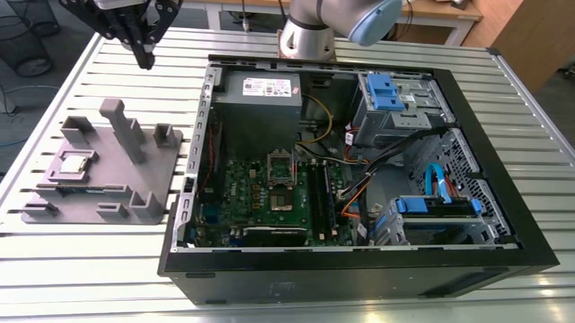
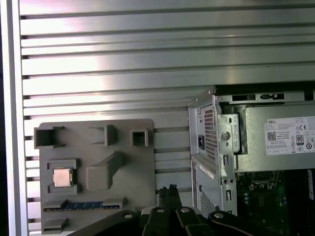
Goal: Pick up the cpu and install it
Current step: 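Reach for the cpu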
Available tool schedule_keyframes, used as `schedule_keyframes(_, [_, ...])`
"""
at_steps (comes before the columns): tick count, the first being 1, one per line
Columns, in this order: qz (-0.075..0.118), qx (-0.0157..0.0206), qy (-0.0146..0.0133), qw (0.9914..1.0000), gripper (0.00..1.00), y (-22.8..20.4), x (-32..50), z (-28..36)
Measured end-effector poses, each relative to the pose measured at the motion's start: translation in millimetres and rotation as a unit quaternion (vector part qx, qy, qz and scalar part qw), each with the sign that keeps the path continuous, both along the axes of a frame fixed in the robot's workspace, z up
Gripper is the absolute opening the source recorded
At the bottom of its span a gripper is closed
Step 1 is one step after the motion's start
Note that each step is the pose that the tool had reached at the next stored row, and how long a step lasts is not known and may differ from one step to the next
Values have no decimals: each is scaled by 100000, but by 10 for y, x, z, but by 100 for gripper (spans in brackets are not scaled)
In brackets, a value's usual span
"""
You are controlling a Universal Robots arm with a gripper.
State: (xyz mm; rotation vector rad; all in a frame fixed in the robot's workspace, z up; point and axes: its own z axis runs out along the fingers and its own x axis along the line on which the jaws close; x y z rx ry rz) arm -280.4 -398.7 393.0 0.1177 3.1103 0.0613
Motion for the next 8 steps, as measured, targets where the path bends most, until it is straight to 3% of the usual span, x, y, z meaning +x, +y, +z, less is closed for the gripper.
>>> schedule_keyframes(8, [-4,-1,-21,100000,11,0,-69,0])
